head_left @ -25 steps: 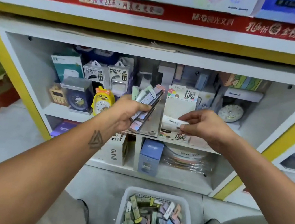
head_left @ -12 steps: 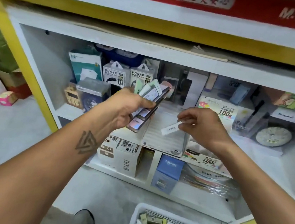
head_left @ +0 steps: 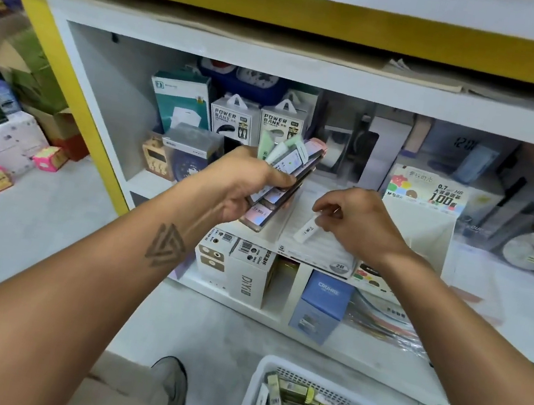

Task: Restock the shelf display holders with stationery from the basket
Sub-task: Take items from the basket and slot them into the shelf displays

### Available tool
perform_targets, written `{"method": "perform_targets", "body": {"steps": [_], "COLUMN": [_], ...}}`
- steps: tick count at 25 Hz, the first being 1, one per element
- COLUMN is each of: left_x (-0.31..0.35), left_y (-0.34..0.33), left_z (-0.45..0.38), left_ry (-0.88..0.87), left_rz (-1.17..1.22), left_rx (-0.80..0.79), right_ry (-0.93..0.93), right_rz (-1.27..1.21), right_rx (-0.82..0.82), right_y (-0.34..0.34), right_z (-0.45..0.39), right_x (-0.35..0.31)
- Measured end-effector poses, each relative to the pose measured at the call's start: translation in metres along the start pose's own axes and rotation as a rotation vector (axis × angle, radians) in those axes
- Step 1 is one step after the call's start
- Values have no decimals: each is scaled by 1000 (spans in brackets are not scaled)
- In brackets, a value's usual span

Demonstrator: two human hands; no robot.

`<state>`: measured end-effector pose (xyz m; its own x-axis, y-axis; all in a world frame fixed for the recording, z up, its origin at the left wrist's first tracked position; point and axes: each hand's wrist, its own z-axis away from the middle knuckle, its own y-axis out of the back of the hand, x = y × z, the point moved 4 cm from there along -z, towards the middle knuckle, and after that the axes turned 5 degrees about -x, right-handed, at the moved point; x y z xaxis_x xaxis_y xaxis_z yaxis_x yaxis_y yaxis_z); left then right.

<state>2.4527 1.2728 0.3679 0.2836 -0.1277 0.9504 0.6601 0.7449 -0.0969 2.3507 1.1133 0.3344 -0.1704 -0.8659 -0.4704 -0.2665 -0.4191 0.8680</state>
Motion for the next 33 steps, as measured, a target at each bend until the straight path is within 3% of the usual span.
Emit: {"method": "perform_targets", "body": {"steps": [15, 21, 26, 33], "left_x": [12, 15, 16, 14], "left_y": [4, 2, 0, 2], "left_z": [1, 5, 8, 7], "left_ry": [-45, -42, -35, -34], "left_rz": [18, -9, -11, 9], "left_rx": [-26, -38, -42, -36], "right_ry": [-70, -64, -50, -22], "right_rz": [-77, -9, 12, 121], "right_rx": [3, -118, -22, -71], "right_y": [-6, -7, -9, -21], "right_z": [5, 3, 5, 0], "right_x": [-8, -14, -21, -22]}}
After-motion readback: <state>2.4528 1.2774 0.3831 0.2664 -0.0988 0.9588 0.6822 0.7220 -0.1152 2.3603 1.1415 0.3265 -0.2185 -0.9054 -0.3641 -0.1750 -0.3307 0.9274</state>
